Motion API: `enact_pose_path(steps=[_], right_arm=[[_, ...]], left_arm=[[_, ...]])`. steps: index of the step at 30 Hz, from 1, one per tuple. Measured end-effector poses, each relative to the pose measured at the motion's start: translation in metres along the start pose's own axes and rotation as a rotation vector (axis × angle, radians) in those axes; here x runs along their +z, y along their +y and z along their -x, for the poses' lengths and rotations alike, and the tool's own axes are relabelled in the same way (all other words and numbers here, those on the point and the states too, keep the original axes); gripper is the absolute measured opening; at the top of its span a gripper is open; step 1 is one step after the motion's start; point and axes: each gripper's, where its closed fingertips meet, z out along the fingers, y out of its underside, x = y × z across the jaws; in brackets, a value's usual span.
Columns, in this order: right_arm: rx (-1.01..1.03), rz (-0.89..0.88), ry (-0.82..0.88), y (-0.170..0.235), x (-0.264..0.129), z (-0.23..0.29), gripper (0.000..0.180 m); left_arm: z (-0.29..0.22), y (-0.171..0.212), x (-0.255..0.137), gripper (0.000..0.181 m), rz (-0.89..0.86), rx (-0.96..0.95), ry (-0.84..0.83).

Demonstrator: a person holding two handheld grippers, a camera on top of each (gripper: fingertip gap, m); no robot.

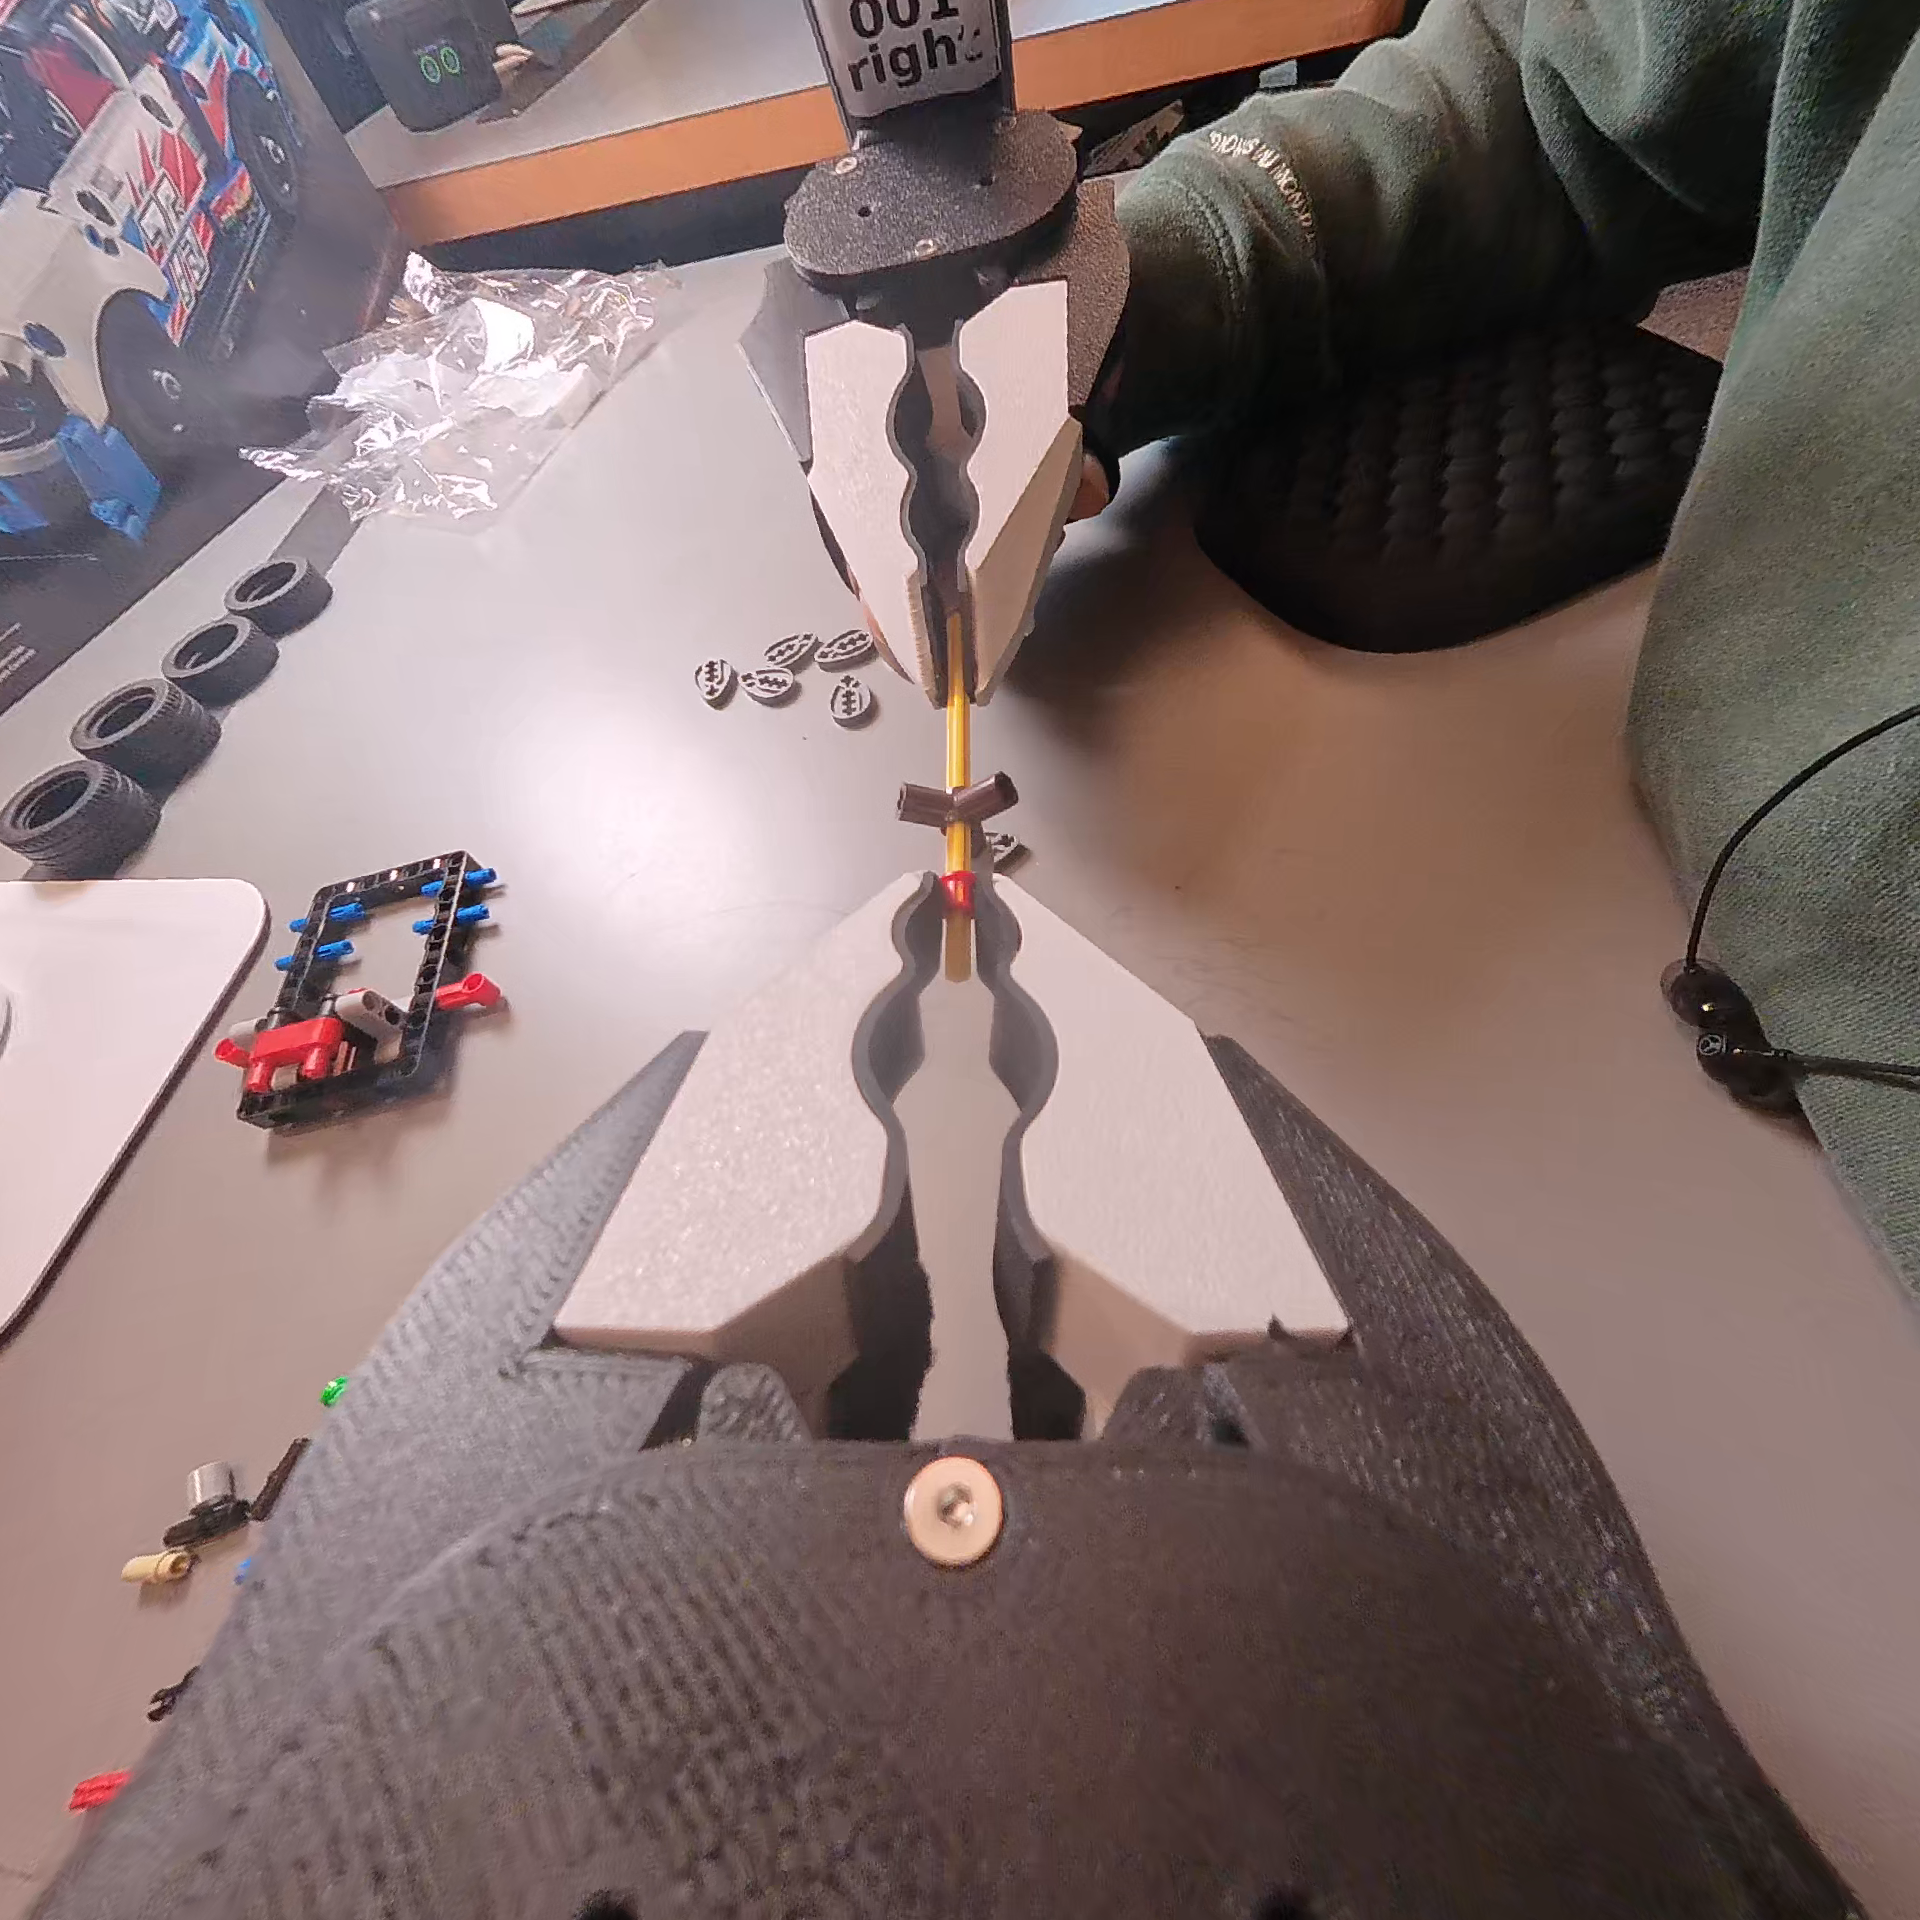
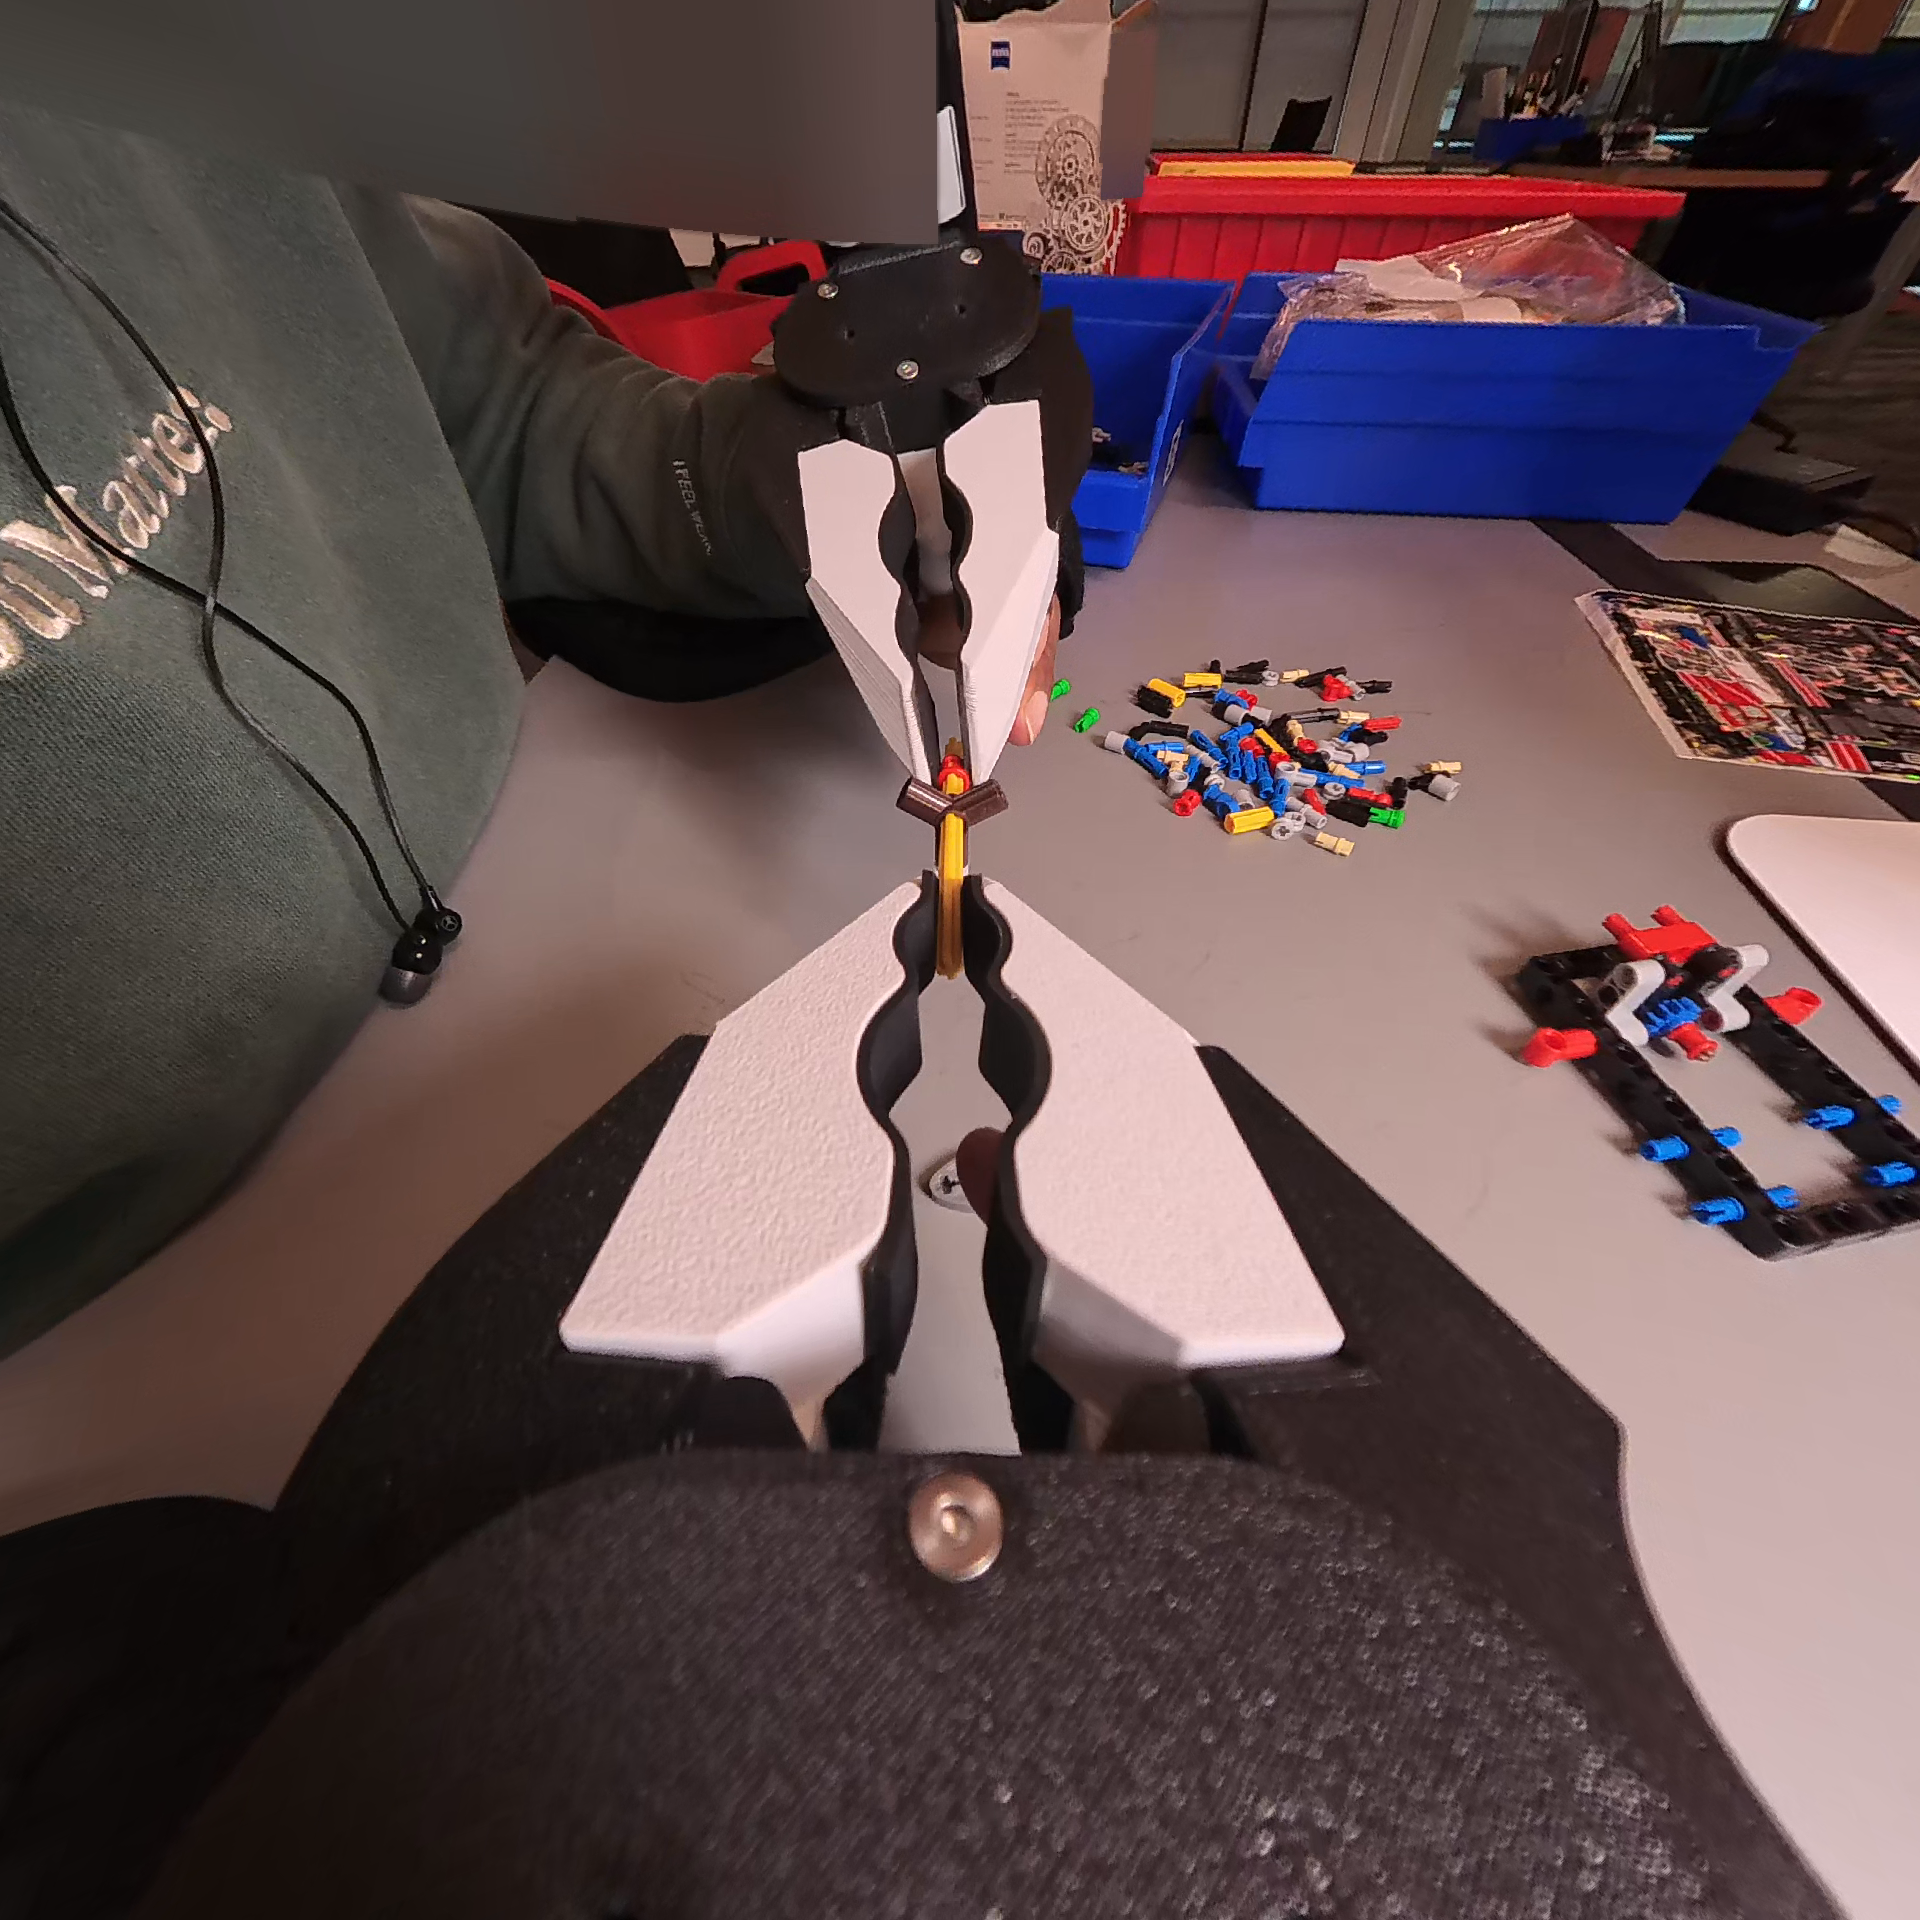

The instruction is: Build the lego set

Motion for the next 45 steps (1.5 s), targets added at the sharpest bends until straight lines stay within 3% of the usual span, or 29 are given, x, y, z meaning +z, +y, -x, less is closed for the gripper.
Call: enact_pose_path(steps=[30,33,36,41,45], right_arm=[[0.014,0.016,-0.004,0.004,-0.001,0.000,0.003],[0.038,0.011,0.012,0.005,0.000,-0.004,0.003],[0.035,0.008,0.007,0.002,0.007,0.000,0.003],[0.014,0.001,0.005,-0.002,0.010,0.005,0.003],[0.001,-0.002,0.023,-0.005,0.005,0.003,0.003]], left_arm=[[-0.002,0.004,0.001,0.005,-0.002,-0.056,0.038],[0.005,-0.001,0.000,0.045,-0.047,-0.098,0.002],[-0.001,-0.007,0.007,0.052,-0.064,-0.110,0.023],[-0.005,-0.013,0.017,0.024,-0.060,-0.098,0.013],[-0.002,-0.011,0.012,0.023,-0.048,-0.091,-0.008]])
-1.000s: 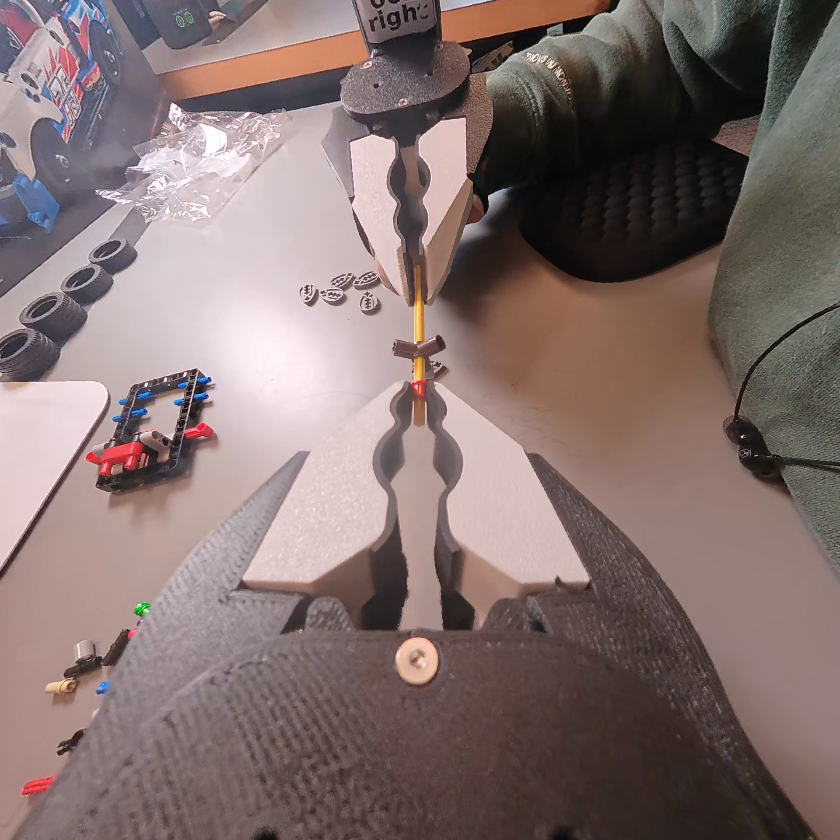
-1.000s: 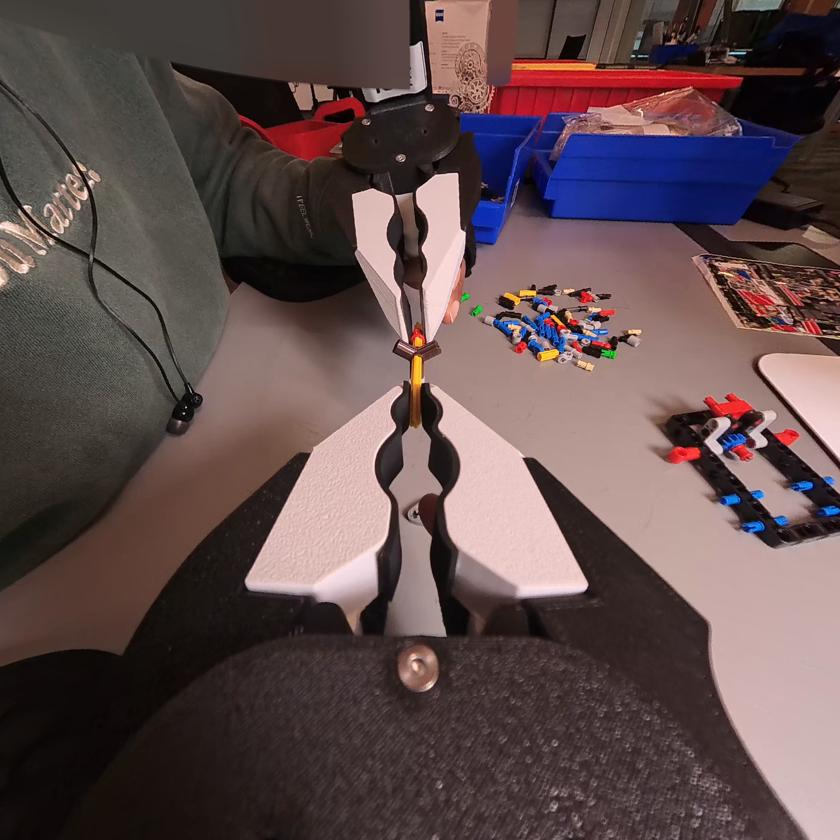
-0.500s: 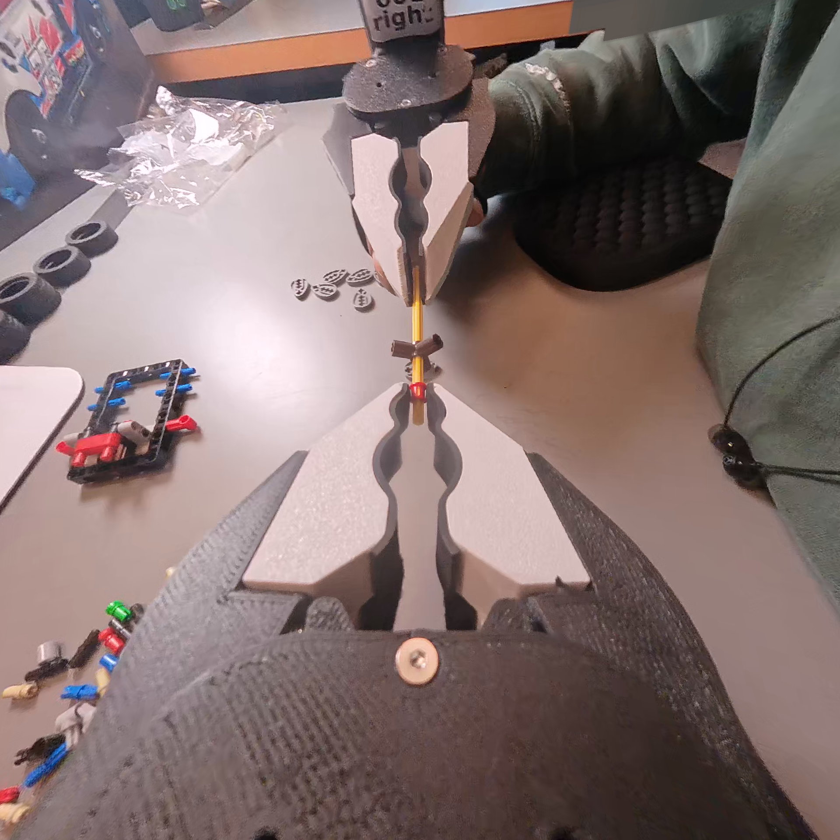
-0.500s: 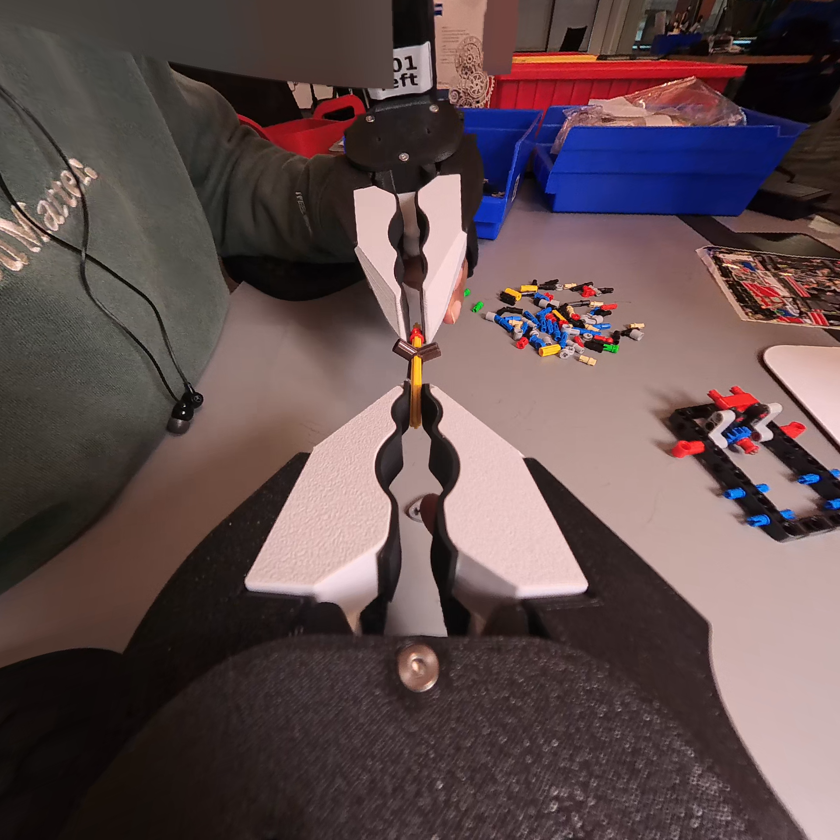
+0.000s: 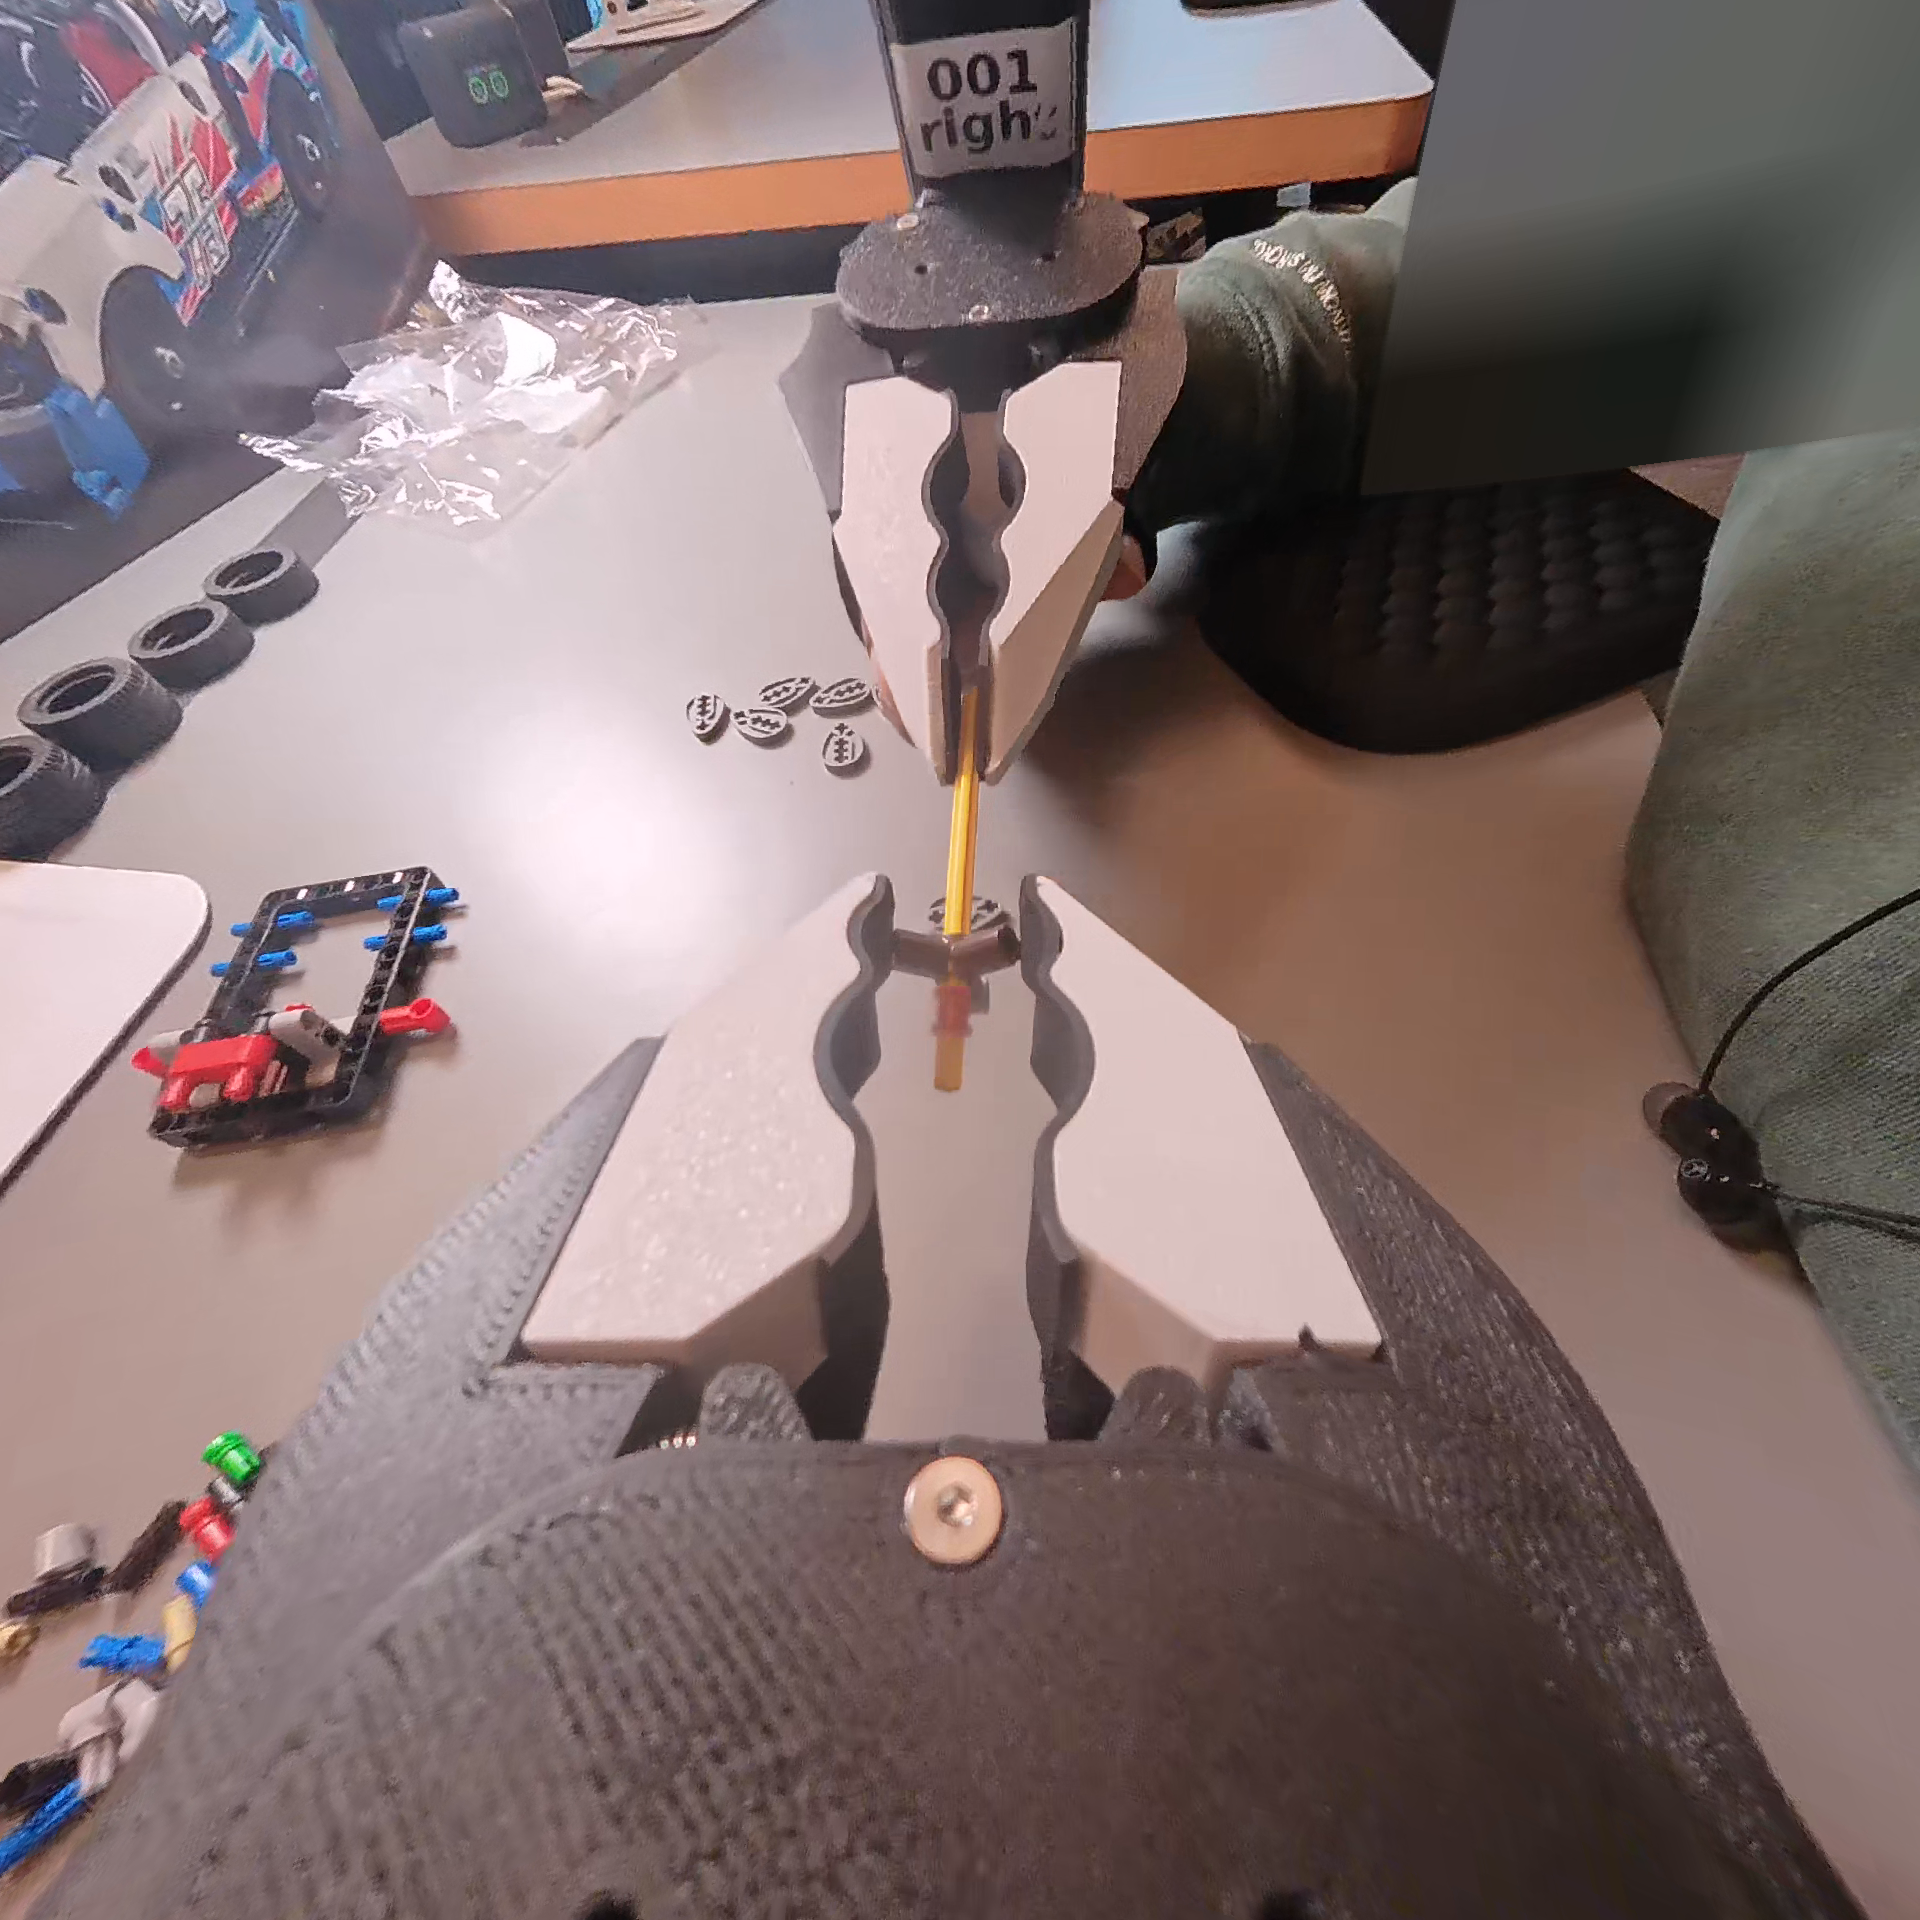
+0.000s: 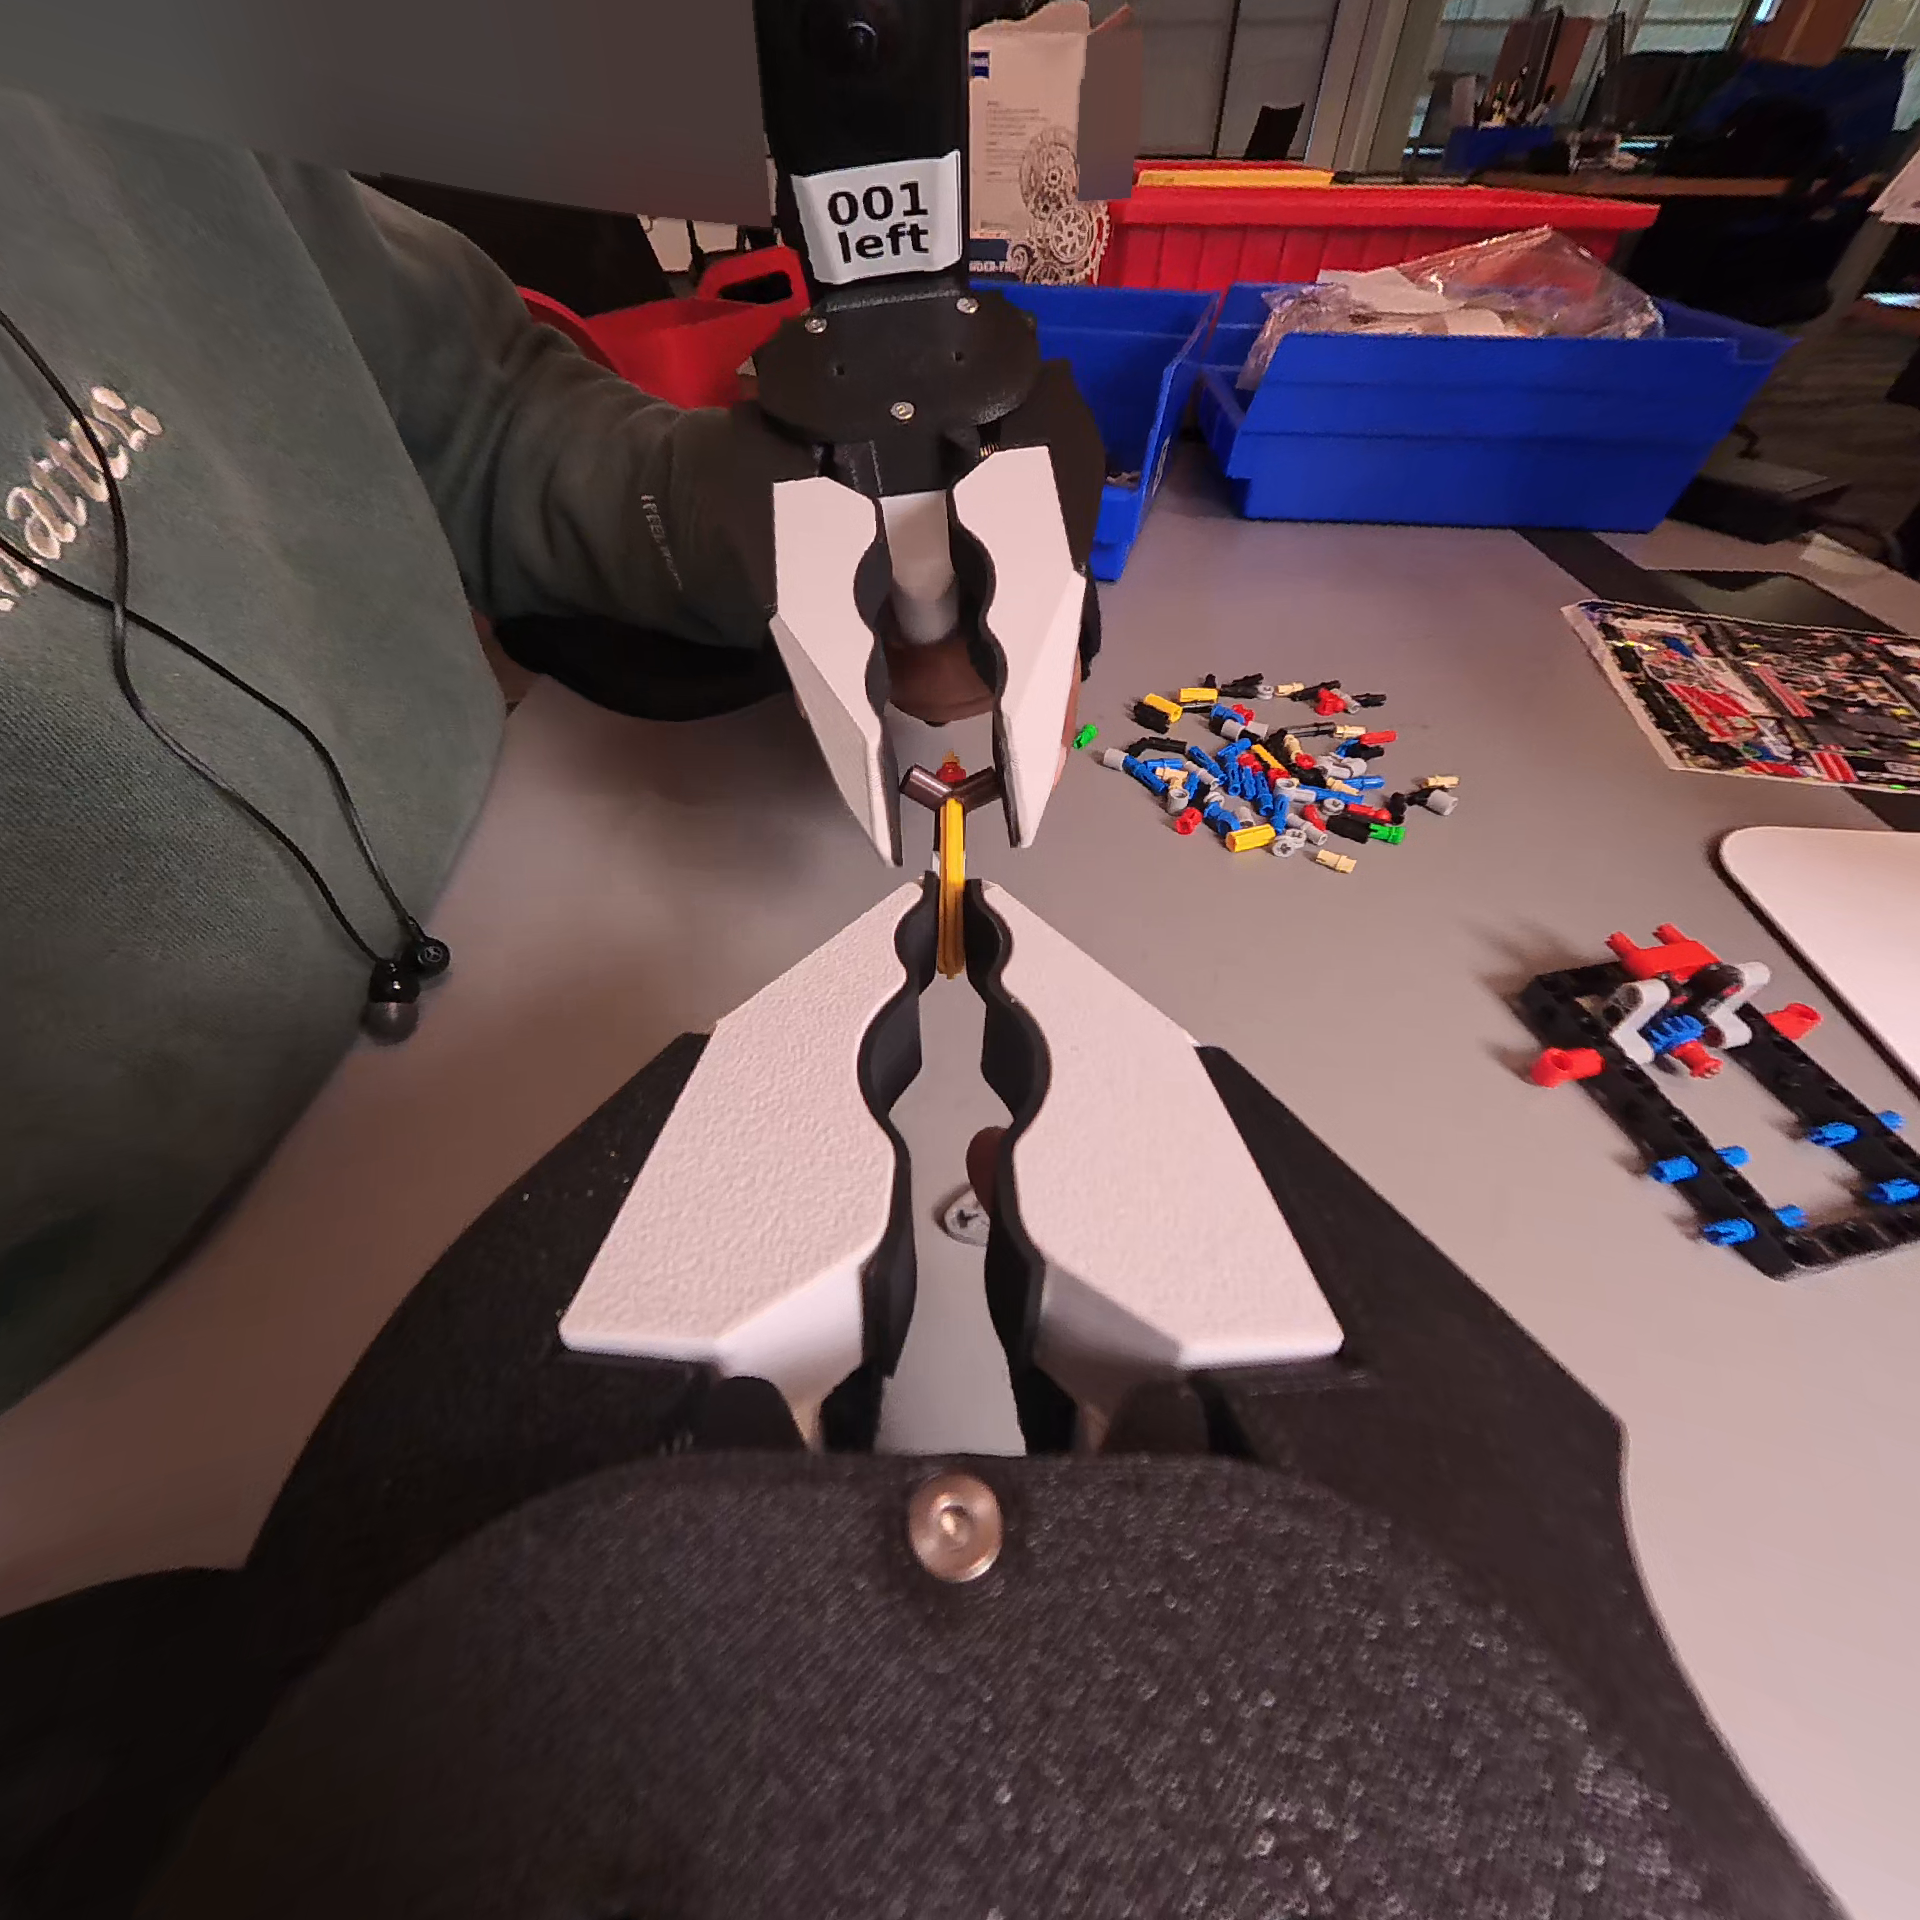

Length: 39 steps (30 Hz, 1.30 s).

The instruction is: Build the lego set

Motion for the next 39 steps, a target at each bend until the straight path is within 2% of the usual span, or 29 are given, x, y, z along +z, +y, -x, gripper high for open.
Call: enact_pose_path(steps=[6,10,13,17,20,26,29,32,39], right_arm=[[-0.014,0.032,-0.005,0.005,0.000,0.001,0.003],[-0.017,0.097,0.019,0.015,0.000,-0.005,0.003],[-0.040,0.151,0.024,0.022,0.005,-0.003,0.003],[-0.086,0.192,0.013,0.024,0.013,0.004,0.002],[-0.091,0.178,0.002,0.018,0.013,0.009,0.002],[-0.100,0.151,0.009,0.012,0.009,0.010,0.003],[-0.101,0.148,0.006,0.011,0.005,0.010,0.013],[-0.139,0.151,0.027,0.010,0.006,0.009,0.003],[-0.126,0.150,0.022,0.011,0.009,0.009,0.002]], left_arm=[[-0.001,0.008,-0.002,0.023,0.032,0.051,-0.004],[0.003,0.012,-0.005,0.039,0.037,0.014,0.010],[0.005,0.005,-0.007,0.030,0.004,-0.058,0.035],[-0.004,0.015,0.010,0.021,0.096,-0.030,0.061],[-0.010,0.019,0.017,0.003,0.134,-0.007,0.074],[-0.013,0.013,0.016,0.003,0.107,-0.018,0.082],[-0.013,0.013,0.012,0.003,0.094,-0.044,0.087],[-0.012,0.014,0.012,0.002,0.092,-0.053,0.088],[-0.012,0.014,0.012,0.003,0.077,-0.062,0.087]])
